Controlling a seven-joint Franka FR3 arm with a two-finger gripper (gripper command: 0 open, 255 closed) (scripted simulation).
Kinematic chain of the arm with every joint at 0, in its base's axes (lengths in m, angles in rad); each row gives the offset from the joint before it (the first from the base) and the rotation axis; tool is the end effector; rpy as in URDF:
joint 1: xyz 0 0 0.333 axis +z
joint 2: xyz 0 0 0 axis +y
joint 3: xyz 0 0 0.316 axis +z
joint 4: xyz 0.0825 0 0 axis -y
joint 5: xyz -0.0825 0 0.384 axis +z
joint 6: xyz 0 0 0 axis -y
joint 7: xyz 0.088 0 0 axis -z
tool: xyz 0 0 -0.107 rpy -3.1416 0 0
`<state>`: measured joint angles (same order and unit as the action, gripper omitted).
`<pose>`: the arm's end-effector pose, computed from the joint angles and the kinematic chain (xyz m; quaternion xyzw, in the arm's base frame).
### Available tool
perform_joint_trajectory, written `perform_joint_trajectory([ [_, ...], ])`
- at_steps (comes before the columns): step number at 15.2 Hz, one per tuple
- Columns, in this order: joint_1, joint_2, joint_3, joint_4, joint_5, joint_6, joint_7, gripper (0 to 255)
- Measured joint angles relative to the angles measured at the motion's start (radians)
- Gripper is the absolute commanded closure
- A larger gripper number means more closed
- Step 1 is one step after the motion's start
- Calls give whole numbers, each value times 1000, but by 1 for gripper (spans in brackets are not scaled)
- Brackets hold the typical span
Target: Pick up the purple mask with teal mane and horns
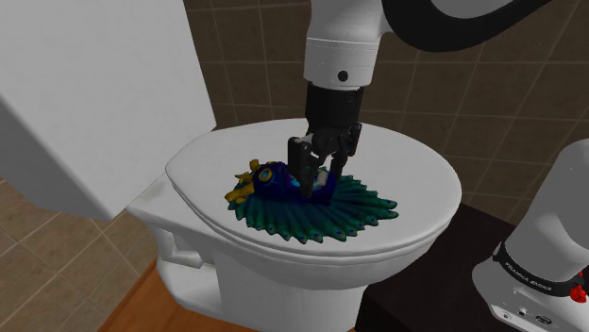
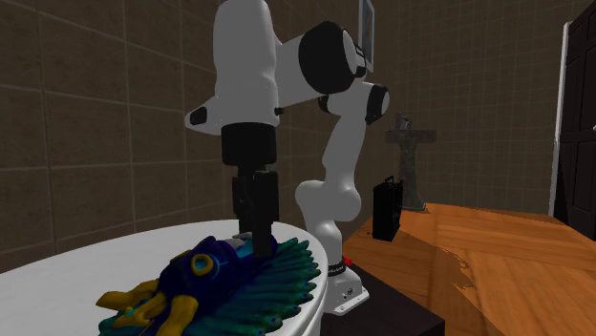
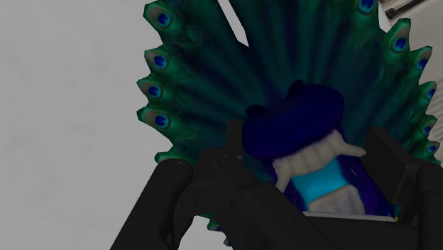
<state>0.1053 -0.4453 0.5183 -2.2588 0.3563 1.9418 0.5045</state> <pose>0.3355 0.2975 0.5183 -0.9971 0.0156 -0.0057 0.0746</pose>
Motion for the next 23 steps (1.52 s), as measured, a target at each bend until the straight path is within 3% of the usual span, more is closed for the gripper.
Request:
perform_joint_trajectory([
  [9,0,-2,-1,4,0,-5,1,255],
  [23,-11,-3,-30,177,-25,-181,28,255],
])
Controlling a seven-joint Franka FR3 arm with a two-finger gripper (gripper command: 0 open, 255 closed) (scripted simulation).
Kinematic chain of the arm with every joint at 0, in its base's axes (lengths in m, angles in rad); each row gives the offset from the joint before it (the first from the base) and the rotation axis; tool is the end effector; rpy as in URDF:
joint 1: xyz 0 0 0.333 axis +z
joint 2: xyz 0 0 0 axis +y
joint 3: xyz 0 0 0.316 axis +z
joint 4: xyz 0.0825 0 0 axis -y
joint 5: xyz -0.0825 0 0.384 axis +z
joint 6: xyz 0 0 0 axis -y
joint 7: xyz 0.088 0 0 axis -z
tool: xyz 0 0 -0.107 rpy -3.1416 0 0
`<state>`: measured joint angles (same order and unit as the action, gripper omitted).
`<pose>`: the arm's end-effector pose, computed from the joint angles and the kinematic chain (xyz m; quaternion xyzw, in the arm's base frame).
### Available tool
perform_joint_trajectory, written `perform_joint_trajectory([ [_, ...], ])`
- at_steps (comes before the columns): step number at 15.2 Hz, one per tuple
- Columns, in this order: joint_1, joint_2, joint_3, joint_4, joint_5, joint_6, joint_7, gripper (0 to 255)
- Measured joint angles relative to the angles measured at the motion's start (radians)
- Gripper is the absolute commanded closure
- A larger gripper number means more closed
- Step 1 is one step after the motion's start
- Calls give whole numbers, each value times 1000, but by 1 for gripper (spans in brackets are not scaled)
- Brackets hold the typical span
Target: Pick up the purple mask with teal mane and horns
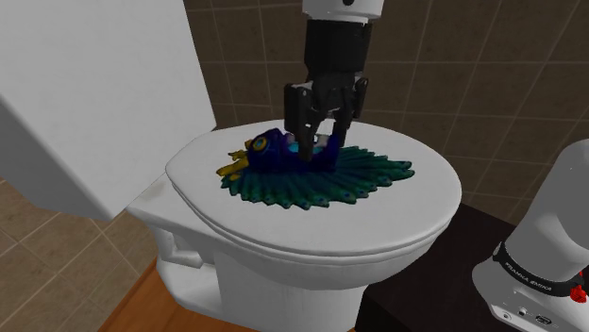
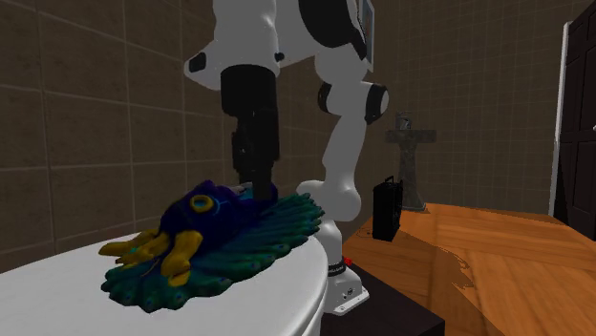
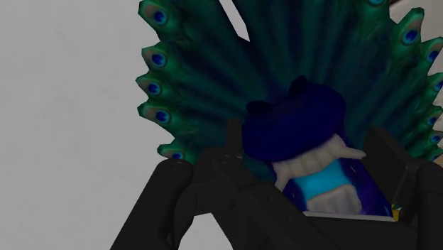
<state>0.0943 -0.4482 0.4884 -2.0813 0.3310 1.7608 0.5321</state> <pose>0.3346 0.2975 0.5902 -0.9971 0.0159 -0.0050 0.0743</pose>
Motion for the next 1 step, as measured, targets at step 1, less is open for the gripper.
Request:
perform_joint_trajectory([
  [1,-1,0,-2,9,-1,-9,1,255],
])
